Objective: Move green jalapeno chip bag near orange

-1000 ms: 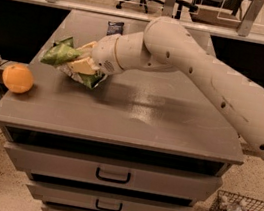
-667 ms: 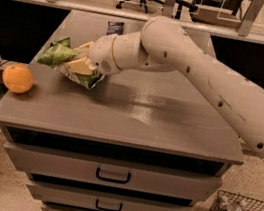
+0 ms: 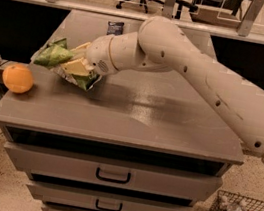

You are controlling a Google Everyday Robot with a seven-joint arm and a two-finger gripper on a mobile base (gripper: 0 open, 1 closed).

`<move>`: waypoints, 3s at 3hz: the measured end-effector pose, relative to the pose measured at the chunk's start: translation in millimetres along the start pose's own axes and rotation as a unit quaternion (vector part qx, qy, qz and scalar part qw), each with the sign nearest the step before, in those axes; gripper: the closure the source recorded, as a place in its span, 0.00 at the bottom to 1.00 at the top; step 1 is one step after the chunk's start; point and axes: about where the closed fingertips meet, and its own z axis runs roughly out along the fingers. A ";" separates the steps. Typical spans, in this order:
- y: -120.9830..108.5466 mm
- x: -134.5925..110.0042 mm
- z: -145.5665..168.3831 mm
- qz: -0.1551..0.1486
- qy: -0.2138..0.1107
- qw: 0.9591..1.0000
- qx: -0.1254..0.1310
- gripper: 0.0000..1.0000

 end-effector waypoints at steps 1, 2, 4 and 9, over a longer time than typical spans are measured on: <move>0.7 0.9 1.9 0.003 0.001 1.000 -0.001 0.18; 1.0 1.2 3.6 0.006 0.001 1.000 -0.003 0.00; -1.9 0.3 0.0 0.005 -0.001 1.000 0.003 0.00; -122.7 -14.6 -228.1 -0.176 0.112 0.965 0.157 0.00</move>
Offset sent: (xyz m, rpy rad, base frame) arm 0.0024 -0.0004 -0.0031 -0.0015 0.0168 -0.0089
